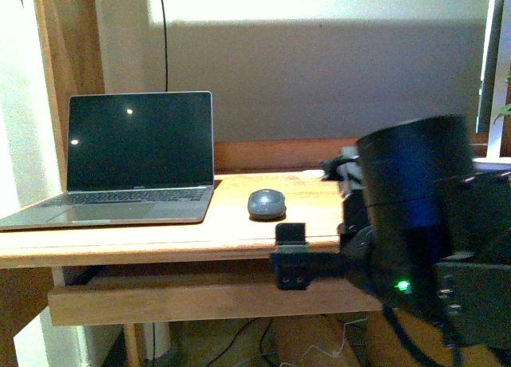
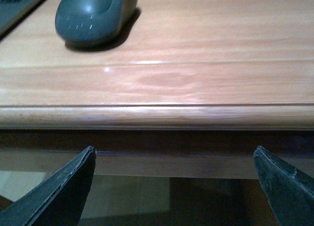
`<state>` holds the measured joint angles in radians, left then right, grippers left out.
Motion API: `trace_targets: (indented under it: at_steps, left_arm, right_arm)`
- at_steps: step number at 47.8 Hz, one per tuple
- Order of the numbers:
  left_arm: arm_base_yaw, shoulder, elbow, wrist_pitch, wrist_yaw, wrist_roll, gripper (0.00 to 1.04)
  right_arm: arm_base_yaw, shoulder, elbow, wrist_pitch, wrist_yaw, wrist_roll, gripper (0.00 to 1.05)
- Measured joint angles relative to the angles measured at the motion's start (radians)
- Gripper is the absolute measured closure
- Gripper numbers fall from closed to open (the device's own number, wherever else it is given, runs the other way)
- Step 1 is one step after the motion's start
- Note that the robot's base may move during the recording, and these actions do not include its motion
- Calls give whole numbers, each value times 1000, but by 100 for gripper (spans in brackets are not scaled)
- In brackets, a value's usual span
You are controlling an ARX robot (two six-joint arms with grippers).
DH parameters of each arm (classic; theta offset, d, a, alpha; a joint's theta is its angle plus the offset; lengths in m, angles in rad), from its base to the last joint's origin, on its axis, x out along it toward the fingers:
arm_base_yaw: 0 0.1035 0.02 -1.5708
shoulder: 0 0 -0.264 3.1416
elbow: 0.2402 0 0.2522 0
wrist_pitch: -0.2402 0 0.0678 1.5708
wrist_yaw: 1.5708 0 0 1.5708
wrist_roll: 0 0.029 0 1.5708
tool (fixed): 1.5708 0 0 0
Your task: Place mouse
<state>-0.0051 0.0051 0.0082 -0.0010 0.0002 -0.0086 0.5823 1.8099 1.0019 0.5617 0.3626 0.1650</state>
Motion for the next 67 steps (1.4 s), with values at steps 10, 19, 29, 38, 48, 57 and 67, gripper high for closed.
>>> trace_targets:
  at_steps: [10, 19, 29, 38, 48, 57, 67]
  left_arm:
    - [0, 0, 0, 0, 0, 0, 8]
    - [0, 0, 0, 0, 0, 0, 8]
    - [0, 0, 0, 0, 0, 0, 8]
    - [0, 0, 0, 0, 0, 0, 8]
    - [0, 0, 0, 0, 0, 0, 8]
    - [0, 0, 0, 0, 0, 0, 8]
    - [0, 0, 0, 0, 0, 0, 8]
  right_arm:
    - [-36, -294, -225, -23, -19, 66, 7]
    - [-63, -578, -422, -51, 9, 114, 7]
    - [-3, -871, -603, -140, 114, 109, 7]
    - [129, -1132, -712, -305, 253, 123, 7]
    - [191, -1404, -810, -405, 376, 108, 17]
    - [-114, -1647, -949, -479, 78, -115, 53]
    - [-312, -1741, -967, -526, -107, -151, 92]
